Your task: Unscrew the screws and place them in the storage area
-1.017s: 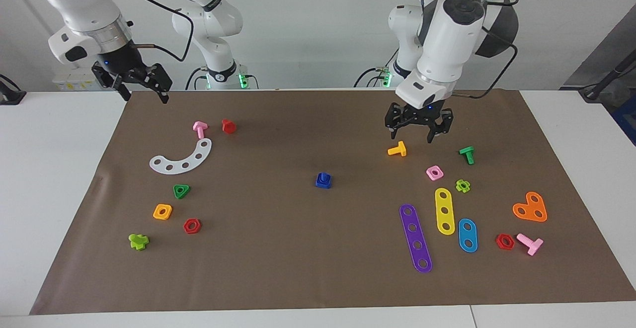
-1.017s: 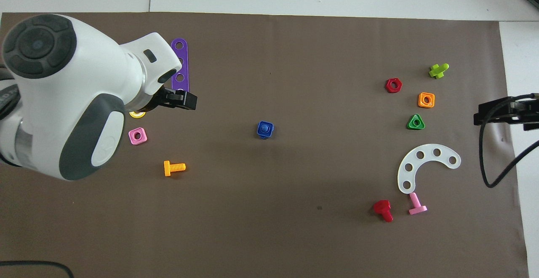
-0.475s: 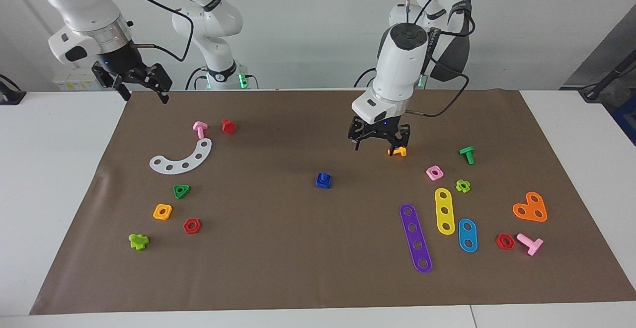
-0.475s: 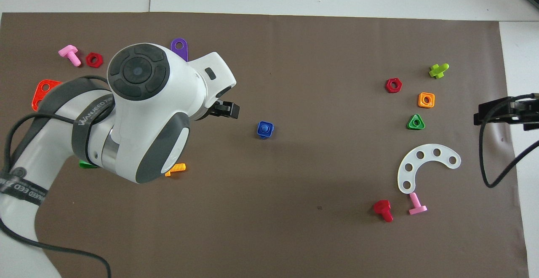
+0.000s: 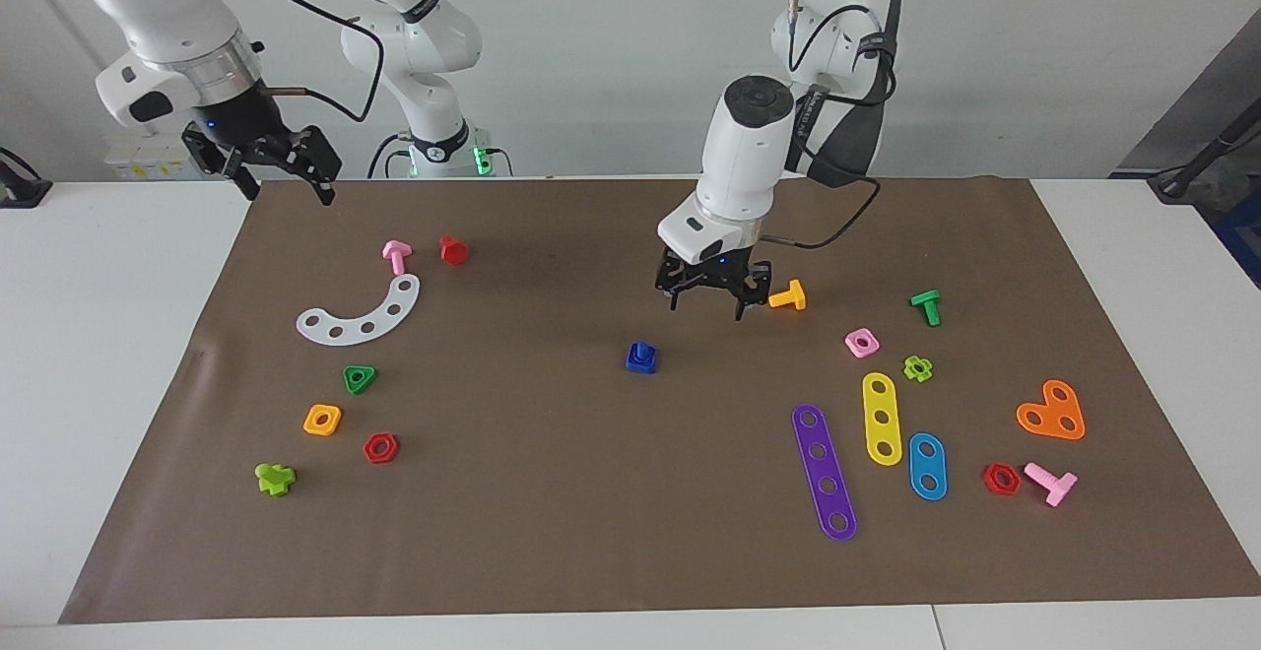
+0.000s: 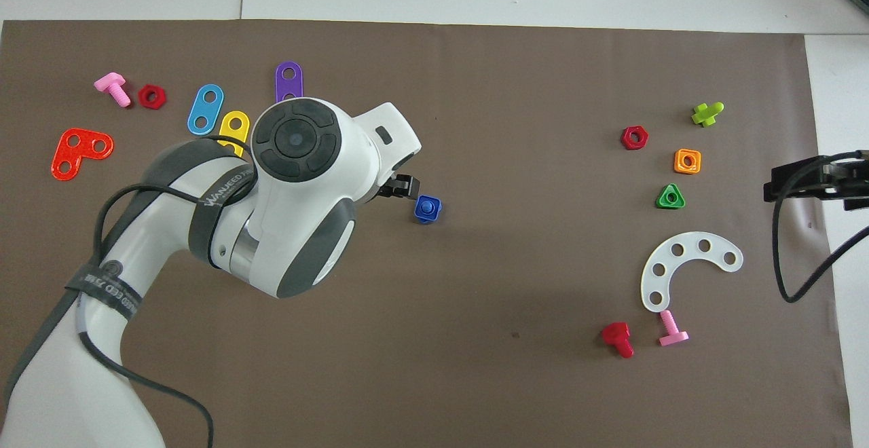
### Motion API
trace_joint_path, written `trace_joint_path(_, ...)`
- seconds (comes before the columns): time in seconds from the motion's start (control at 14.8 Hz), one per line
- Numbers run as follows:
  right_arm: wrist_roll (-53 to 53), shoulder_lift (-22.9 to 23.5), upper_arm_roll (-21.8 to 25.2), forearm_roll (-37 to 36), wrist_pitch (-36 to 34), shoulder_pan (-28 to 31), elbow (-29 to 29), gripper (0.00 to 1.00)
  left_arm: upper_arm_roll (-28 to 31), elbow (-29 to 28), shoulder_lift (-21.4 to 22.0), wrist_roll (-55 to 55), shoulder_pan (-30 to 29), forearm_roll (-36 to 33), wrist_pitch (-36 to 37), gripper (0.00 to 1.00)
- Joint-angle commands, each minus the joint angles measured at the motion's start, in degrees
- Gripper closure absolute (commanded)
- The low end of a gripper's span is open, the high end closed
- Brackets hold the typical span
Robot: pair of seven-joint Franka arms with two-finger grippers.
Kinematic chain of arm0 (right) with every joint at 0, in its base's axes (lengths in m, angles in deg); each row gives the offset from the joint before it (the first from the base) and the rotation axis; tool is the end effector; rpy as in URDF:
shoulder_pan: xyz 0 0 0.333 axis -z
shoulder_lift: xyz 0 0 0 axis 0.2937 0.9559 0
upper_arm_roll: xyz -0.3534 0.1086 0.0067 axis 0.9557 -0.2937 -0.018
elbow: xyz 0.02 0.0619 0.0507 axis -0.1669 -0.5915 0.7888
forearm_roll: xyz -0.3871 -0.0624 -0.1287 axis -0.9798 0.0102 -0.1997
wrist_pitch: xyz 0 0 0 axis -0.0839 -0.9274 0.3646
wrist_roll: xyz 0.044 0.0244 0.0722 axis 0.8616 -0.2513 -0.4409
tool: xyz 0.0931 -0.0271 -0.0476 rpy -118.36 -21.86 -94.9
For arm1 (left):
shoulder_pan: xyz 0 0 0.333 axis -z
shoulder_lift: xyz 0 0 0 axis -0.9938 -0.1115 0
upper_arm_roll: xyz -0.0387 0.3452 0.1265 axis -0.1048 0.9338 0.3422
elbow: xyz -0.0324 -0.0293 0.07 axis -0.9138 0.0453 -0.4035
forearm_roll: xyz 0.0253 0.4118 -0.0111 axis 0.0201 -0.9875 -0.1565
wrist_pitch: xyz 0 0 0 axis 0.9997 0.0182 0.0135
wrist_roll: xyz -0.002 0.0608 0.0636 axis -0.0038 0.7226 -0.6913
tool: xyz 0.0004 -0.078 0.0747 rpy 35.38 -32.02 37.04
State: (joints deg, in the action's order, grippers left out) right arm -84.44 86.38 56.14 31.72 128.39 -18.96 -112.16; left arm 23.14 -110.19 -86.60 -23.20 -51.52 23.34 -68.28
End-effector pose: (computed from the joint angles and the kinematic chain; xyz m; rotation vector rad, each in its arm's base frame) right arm 0.5538 -0.0222 0.6863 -3.1335 0.1969 0.0327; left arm 0.5678 -0.3851 0.4722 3.0554 -0.3632 0.1431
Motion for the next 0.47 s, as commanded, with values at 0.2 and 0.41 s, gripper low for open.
trace_joint_path(0.2,-1.3,-1.2,-0.3,1.1,0.7,0.6,-1.5,0.00,1.1,0.2,-4.9,4.6,3.9,-0.3,-5.6,0.00)
trace_joint_path(0.41,-1.3,-1.2,-0.3,1.1,0.7,0.6,-1.4,0.00,1.1,0.2,-6.7,4.6,4.0,-0.3,-7.4,0.00)
